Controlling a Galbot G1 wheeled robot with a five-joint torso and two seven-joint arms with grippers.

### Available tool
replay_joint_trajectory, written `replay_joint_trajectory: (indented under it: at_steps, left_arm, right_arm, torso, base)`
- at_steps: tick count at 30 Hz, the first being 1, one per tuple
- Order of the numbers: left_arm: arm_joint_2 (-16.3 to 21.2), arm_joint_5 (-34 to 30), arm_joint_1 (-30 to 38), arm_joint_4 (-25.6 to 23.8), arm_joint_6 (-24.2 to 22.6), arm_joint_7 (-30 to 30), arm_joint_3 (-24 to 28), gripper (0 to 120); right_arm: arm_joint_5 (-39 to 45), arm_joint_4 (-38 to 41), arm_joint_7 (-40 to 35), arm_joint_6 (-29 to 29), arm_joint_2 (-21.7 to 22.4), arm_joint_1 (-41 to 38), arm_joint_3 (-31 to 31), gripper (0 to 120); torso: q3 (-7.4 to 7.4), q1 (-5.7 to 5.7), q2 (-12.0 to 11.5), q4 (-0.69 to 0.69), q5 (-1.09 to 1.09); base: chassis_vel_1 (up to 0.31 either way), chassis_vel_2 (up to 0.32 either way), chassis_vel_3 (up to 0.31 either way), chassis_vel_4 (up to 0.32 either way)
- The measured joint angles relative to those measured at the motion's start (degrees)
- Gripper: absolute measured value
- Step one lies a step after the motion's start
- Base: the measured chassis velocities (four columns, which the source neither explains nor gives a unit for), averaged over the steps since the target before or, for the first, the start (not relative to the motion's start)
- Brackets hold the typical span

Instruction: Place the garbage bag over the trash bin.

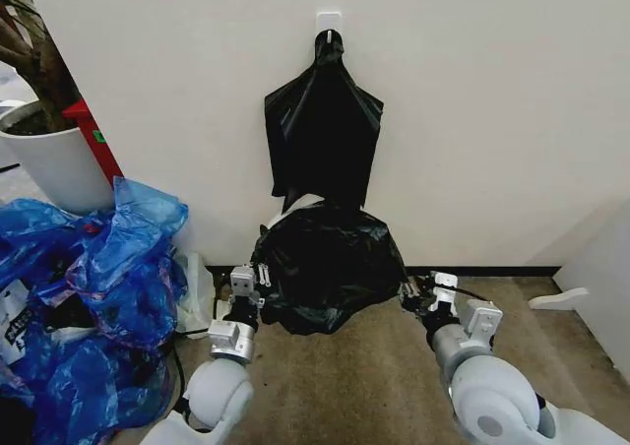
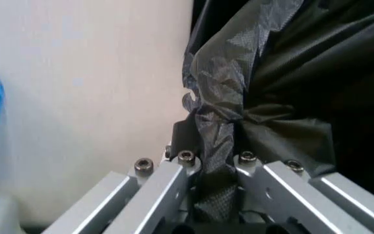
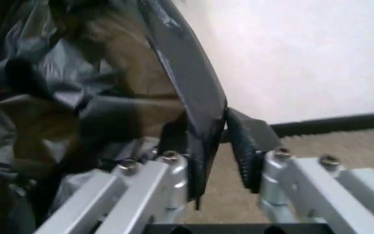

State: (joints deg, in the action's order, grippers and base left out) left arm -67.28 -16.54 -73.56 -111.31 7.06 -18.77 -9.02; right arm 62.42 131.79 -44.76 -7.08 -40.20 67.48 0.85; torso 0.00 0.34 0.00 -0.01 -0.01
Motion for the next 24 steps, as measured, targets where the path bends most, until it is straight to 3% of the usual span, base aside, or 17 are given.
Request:
replay_joint_trajectory:
  at_steps: [2,4,7,14,24]
  left_arm:
    - [0.6,-6.0,0.0,-0.3,-1.9,0.1,-0.4,1]
    - [0.8,-7.3,0.0,-0.3,-2.1,0.3,-0.8,1]
    - [1.0,-12.3,0.0,-0.6,-3.0,0.4,-1.2,1]
    - [0.9,-17.0,0.2,-0.2,-4.2,2.1,-1.4,1]
    - [1.4,-29.4,0.7,-0.8,-7.6,5.8,-1.8,1]
  right_arm:
    - [-0.5,-1.5,6.1,0.0,0.7,0.0,-1.0,3]
    - [-0.9,-2.5,7.7,0.0,1.1,0.1,-1.3,0]
    - [-1.9,-4.9,9.3,0.0,1.9,0.4,-2.1,0]
    - [0.6,-5.9,12.4,0.2,2.9,0.6,-4.1,0]
    - [0.6,-14.8,35.0,-1.2,4.5,4.4,-11.0,0]
  torso:
    - [0.0,0.0,0.0,0.0,0.0]
    - [0.0,0.0,0.0,0.0,0.0]
    - [0.0,0.0,0.0,0.0,0.0]
    - [0.0,0.0,0.0,0.0,0.01]
    - [0.0,0.0,0.0,-0.01,0.01]
  base:
    - [0.0,0.0,0.0,0.0]
    - [0.0,0.0,0.0,0.0]
    - [0.0,0.0,0.0,0.0]
    - [0.0,0.0,0.0,0.0]
    - [0.0,0.0,0.0,0.0]
